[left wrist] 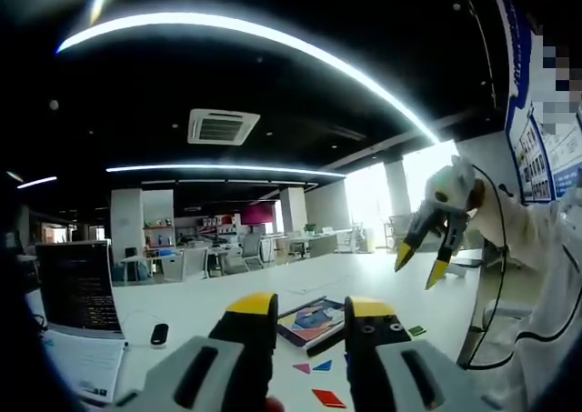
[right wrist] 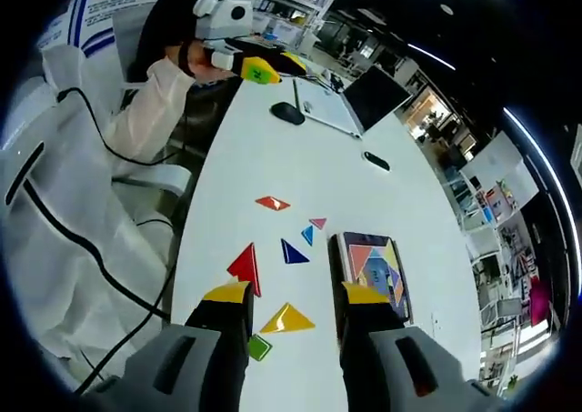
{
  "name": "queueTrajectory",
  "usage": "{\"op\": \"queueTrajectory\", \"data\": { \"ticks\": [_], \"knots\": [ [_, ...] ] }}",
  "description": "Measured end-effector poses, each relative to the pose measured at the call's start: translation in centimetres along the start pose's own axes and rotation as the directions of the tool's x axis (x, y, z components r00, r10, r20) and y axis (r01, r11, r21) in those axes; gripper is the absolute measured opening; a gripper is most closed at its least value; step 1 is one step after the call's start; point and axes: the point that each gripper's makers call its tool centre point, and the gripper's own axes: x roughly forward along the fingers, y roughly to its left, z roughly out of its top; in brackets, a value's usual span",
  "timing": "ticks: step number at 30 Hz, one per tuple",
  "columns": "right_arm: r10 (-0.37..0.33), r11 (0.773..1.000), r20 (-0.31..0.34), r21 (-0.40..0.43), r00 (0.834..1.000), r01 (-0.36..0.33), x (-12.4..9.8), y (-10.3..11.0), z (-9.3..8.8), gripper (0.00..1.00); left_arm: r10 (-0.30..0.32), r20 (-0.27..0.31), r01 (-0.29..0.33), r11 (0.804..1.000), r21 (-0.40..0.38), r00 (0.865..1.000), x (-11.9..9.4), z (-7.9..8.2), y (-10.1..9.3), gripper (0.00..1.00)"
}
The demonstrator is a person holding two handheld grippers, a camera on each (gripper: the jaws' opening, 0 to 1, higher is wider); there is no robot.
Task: Pick up the tangram pieces one by one and place each piece onto its matching region on the pattern sheet, fitting the shapes together until the outline on the sheet is completely filled by the tangram pieces
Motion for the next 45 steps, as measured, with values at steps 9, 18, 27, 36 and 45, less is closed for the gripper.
{"op": "queueTrajectory", "data": {
  "ticks": [9, 18, 27, 36, 45],
  "knots": [
    [0.034, 0.999, -0.023, 0.001, 0.999, -0.034, 1.2, 0.9, -0.9, 0.38, 0.000, 0.000, 0.000, 1.000, 0.001, 1.000, 0.1, 0.0, -0.2, 0.31],
    [0.069, 0.998, -0.052, 0.006, 0.996, -0.069, 2.6, 1.7, -2.0, 0.38, -0.001, 0.002, 0.001, 1.000, 0.002, 1.000, 0.1, 0.0, -0.2, 0.31],
    [0.107, 0.994, -0.078, 0.015, 0.991, -0.106, 3.9, 2.8, -3.1, 0.38, 0.001, 0.002, -0.001, 1.000, 0.001, 1.000, 0.1, 0.0, -0.1, 0.31],
    [0.135, 0.991, -0.100, 0.013, 0.986, -0.134, 4.8, 3.6, -3.6, 0.38, 0.000, 0.005, 0.000, 1.000, 0.003, 1.000, -0.1, 0.1, -0.1, 0.31],
    [0.166, 0.986, -0.118, 0.009, 0.979, -0.166, 5.9, 4.4, -4.1, 0.38, 0.000, 0.003, 0.000, 1.000, 0.002, 1.000, 0.1, 0.1, -0.2, 0.31]
  ]
}}
